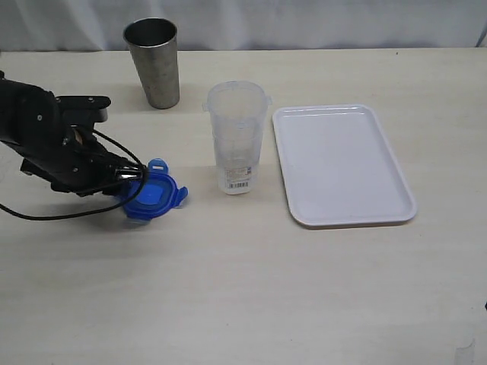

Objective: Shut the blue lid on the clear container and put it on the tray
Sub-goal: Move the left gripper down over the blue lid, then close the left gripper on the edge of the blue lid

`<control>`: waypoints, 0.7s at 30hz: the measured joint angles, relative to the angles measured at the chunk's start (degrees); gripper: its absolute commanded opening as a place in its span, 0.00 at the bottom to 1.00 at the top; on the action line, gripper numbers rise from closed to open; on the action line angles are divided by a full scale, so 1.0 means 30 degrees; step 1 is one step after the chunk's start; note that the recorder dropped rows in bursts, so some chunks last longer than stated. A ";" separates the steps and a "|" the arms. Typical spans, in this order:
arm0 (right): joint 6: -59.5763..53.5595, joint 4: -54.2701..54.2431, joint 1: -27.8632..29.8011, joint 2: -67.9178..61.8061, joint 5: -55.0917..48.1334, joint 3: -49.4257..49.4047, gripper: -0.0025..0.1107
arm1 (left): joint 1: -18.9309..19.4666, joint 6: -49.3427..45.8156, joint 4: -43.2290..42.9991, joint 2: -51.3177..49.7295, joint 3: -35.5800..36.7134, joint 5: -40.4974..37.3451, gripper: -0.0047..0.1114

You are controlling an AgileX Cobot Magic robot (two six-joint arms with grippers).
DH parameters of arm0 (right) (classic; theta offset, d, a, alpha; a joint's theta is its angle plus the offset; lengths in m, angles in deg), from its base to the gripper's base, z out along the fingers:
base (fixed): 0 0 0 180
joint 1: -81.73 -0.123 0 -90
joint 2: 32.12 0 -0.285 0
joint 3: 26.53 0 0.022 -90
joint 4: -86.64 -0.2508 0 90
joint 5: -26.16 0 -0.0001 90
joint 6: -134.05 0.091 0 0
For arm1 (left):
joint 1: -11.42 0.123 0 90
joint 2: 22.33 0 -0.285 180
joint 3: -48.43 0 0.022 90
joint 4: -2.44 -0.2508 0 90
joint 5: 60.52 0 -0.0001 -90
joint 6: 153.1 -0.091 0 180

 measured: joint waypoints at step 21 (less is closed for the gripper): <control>0.0000 0.0000 0.0000 0.0000 0.0000 0.0000 0.06 | 0.0000 -0.0746 0.0886 -0.0882 0.0000 0.1177 0.12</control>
